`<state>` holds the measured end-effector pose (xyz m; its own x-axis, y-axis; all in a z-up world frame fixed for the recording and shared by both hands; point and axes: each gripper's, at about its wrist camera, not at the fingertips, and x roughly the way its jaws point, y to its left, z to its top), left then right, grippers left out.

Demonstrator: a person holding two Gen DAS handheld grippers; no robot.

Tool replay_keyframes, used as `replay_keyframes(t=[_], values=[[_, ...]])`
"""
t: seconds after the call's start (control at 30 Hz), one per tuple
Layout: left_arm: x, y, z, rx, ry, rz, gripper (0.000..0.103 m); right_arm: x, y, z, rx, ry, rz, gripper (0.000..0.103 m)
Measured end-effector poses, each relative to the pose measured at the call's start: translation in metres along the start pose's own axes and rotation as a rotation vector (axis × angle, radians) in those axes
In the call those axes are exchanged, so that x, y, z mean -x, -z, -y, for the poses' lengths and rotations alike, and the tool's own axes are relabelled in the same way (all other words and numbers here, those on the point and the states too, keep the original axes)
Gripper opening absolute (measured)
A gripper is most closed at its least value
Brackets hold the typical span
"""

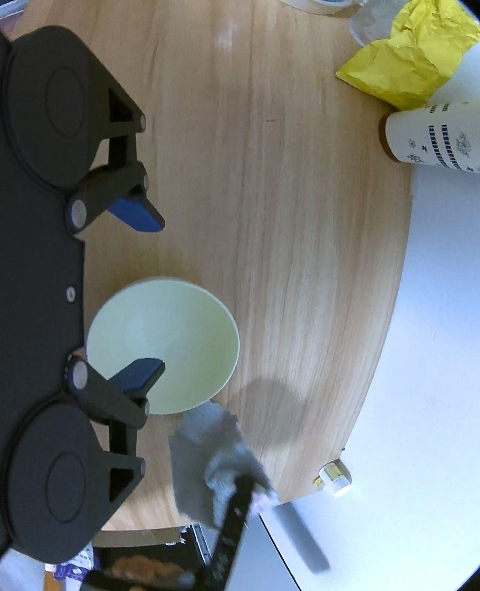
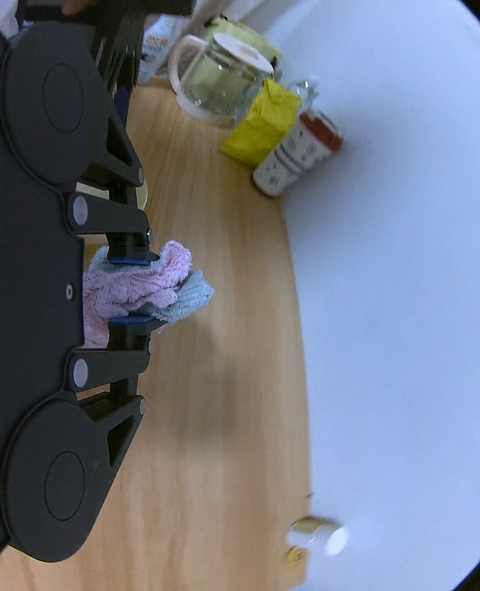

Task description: Clean bowl

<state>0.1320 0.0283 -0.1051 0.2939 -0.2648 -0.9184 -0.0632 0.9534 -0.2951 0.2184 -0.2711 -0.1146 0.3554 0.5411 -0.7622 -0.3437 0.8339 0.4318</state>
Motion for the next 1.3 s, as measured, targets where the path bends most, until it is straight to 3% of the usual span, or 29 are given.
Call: replay_keyframes(t=[0.4,0.5,0.6,0.7,0.83,0.87,0.93,1.0,1.3], values=[[0.009,0.001,0.015,0.086,-0.042,0.072,0.086,-0.045,0.03,0.038,0.01,0.126,-0.087,0.03],[0.013,0.004,0.018,0.118,-0.045,0.116,0.096,-0.049,0.035,0.042,0.018,0.145,-0.102,0.033],[0.016,0.005,0.023,0.136,-0.034,0.132,0.101,-0.053,0.041,0.039,0.064,0.175,-0.11,0.041],[0.018,0.006,0.032,0.122,-0.04,0.139,0.102,-0.055,0.044,0.035,0.105,0.206,-0.114,0.061],[0.024,0.009,0.04,0.147,-0.058,0.179,0.102,-0.056,0.048,0.031,0.134,0.214,-0.134,0.069],[0.026,0.01,0.042,0.148,-0.068,0.191,0.102,-0.056,0.049,0.031,0.141,0.218,-0.145,0.075],[0.028,0.012,0.047,0.153,-0.077,0.204,0.102,-0.056,0.051,0.032,0.139,0.226,-0.164,0.097],[0.029,0.013,0.05,0.166,-0.068,0.201,0.102,-0.054,0.052,0.033,0.128,0.22,-0.181,0.102],[0.029,0.023,0.079,0.163,-0.083,0.236,0.103,-0.037,0.055,0.033,0.111,0.188,-0.223,0.103]])
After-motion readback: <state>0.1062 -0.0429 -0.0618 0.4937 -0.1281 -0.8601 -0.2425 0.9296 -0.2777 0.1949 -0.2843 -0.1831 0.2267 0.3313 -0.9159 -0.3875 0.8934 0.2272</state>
